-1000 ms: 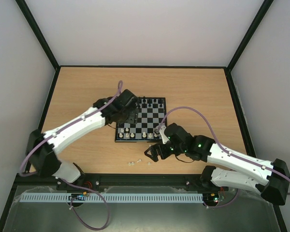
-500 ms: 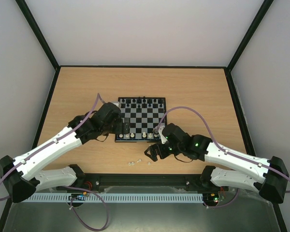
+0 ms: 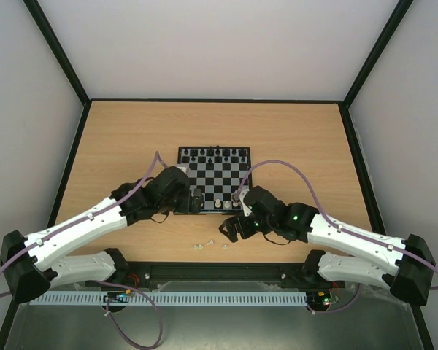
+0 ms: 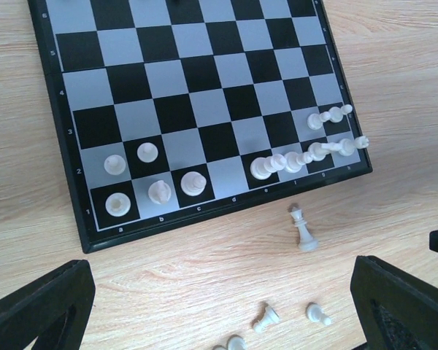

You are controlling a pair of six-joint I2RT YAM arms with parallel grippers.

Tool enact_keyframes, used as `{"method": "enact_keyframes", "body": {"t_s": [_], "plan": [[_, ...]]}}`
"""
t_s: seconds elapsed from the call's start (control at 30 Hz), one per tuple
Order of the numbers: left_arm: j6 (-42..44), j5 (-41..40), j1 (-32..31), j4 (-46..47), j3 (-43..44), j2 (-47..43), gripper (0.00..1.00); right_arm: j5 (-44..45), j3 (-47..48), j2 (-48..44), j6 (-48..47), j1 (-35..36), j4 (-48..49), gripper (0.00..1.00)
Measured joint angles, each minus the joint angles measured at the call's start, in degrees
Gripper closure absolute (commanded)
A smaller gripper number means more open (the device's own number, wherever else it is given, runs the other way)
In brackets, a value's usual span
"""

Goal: Set up the chess pieces on the board
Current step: Pick up the chess piece at the center of the board.

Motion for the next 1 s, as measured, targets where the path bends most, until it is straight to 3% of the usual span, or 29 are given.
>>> {"method": "enact_keyframes", "body": {"t_s": [1.0], "plan": [[-3.8, -0.5, -8.7, 4.1, -2.7, 2.3, 0.01, 3.4, 0.1, -1.1, 1.0, 0.0, -0.2, 0.01]]}}
